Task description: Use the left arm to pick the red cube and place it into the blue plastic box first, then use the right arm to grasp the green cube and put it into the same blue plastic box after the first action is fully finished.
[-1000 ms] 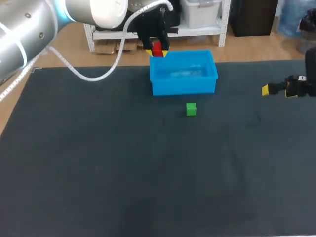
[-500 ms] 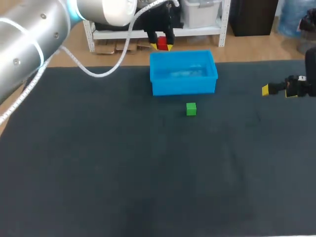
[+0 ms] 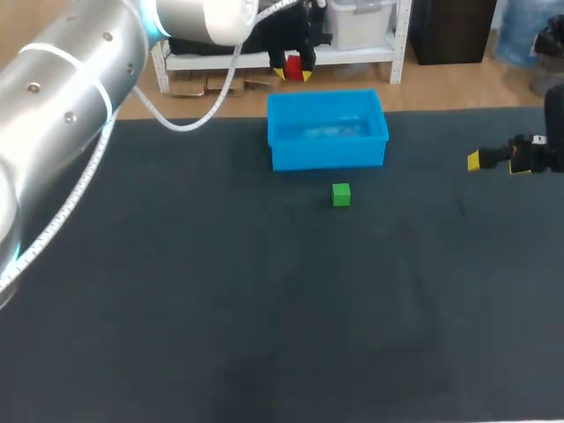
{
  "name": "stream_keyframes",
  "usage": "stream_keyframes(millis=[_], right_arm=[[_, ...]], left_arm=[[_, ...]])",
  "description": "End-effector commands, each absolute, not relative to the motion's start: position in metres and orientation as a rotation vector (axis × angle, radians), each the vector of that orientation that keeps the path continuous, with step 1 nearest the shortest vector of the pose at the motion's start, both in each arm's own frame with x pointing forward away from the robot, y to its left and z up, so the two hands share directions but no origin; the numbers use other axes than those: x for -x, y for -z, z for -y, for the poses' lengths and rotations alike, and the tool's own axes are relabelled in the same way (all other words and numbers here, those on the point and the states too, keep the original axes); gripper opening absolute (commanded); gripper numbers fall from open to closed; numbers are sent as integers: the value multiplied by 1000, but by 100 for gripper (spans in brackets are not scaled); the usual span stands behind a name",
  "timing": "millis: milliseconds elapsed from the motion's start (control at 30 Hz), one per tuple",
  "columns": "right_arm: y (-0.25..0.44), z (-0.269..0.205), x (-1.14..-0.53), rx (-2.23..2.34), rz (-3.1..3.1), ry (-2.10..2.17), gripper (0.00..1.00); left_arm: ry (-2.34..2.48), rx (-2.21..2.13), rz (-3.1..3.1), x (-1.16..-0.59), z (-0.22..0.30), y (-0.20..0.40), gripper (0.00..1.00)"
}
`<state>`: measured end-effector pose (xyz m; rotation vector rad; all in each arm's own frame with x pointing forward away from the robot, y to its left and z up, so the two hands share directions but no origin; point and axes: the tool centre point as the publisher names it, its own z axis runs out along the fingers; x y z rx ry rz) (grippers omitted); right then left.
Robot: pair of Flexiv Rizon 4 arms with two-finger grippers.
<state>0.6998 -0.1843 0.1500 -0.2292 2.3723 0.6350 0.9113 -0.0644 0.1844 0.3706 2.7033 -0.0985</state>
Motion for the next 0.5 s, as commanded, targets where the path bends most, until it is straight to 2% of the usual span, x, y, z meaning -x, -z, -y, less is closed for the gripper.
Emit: stream_keyframes(millis=[33,500], right_arm=[[-150,185,-700,231,-2373,-636,100],[-150,185,-700,231,-2373,-636,100]], left_arm=[[78,-385,-2770,-930,72,-183,0],[72,-386,-2783,-943,77,-170,0]])
